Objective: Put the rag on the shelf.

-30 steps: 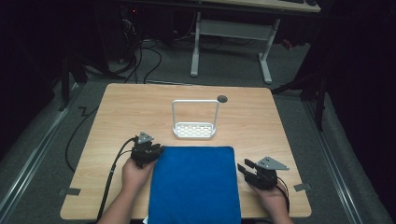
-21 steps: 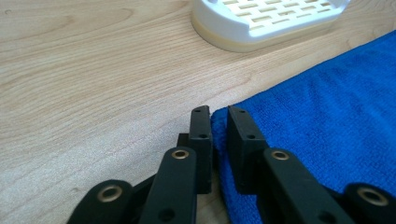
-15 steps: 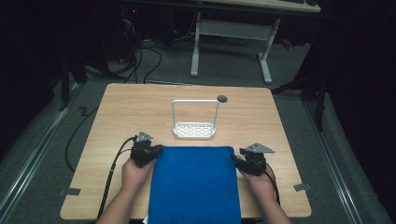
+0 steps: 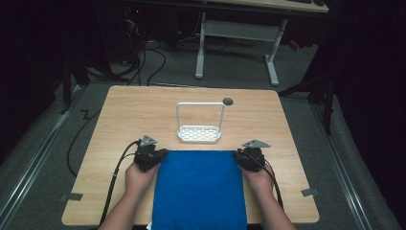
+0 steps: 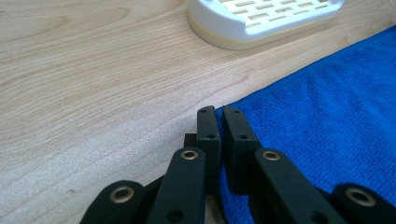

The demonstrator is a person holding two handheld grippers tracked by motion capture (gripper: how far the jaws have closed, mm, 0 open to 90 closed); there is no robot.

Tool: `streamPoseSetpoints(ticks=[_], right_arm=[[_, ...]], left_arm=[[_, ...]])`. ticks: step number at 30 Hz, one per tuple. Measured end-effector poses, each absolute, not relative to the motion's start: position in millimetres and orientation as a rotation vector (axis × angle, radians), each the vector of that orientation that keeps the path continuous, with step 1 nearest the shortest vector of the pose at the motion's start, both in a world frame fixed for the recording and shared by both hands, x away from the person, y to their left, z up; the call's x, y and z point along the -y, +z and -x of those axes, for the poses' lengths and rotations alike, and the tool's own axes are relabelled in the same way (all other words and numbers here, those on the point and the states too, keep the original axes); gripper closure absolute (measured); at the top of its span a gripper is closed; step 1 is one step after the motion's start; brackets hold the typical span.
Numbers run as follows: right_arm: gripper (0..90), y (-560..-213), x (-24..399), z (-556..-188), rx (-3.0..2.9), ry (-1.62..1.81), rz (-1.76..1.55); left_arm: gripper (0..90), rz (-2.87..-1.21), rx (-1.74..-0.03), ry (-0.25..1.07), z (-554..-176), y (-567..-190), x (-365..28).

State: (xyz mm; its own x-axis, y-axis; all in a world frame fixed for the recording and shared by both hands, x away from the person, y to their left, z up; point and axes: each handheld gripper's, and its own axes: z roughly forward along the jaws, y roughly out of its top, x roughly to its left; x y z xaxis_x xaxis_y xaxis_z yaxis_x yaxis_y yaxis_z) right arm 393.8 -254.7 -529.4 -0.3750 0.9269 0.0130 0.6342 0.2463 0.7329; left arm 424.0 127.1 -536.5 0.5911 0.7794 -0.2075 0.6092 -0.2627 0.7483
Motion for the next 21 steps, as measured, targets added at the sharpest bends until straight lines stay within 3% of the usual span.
streamPoseSetpoints(ticks=[4,21], right_arm=[[87.3,-528.7,250.0,-392.6,-2.126,0.914,-1.393],[88.3,-510.8,248.8,-369.0,-2.057,1.098,-1.249]], left_arm=[[86.3,-1.978,-1.105,0.257,-423.9,-536.5,-127.0],[87.3,-1.963,-1.072,0.269,-421.9,-533.7,-127.8]])
